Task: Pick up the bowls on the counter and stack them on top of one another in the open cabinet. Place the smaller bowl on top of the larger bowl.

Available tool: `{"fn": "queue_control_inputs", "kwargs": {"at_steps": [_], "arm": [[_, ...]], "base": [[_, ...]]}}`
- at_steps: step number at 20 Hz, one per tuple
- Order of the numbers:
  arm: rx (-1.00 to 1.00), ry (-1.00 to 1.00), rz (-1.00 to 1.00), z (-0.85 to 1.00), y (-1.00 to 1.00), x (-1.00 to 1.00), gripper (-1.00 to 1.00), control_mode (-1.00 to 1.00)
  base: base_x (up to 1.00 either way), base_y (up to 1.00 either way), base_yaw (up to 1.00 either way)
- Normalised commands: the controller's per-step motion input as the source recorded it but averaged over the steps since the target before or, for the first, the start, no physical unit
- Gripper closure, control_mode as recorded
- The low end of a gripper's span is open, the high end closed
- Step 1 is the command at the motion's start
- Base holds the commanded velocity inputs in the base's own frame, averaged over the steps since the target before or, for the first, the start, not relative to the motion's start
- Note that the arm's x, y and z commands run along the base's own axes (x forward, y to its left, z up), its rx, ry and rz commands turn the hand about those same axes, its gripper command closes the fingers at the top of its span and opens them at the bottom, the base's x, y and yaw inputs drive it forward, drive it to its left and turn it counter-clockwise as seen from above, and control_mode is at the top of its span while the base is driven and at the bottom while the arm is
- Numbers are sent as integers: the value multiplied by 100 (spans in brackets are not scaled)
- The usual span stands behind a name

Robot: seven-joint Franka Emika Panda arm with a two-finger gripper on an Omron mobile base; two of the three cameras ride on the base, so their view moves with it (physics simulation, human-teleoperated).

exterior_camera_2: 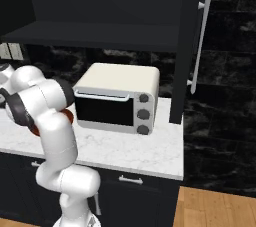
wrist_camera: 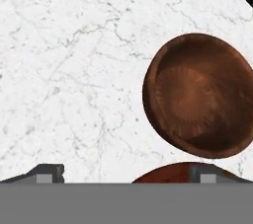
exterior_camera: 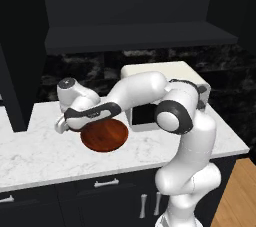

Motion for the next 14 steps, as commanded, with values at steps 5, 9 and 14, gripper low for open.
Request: {"fn": "queue_control_inputs", "kwargs": {"at_steps": [5, 9, 14], "arm": [[0, 1, 0, -8, 0, 26, -100, -100], [0, 1, 0, -6, 0, 35, -100, -100], [0, 1, 0, -16, 0, 35, -100, -100]], "base": [[0, 0, 0], [0, 0, 0], [0, 0, 0]]}}
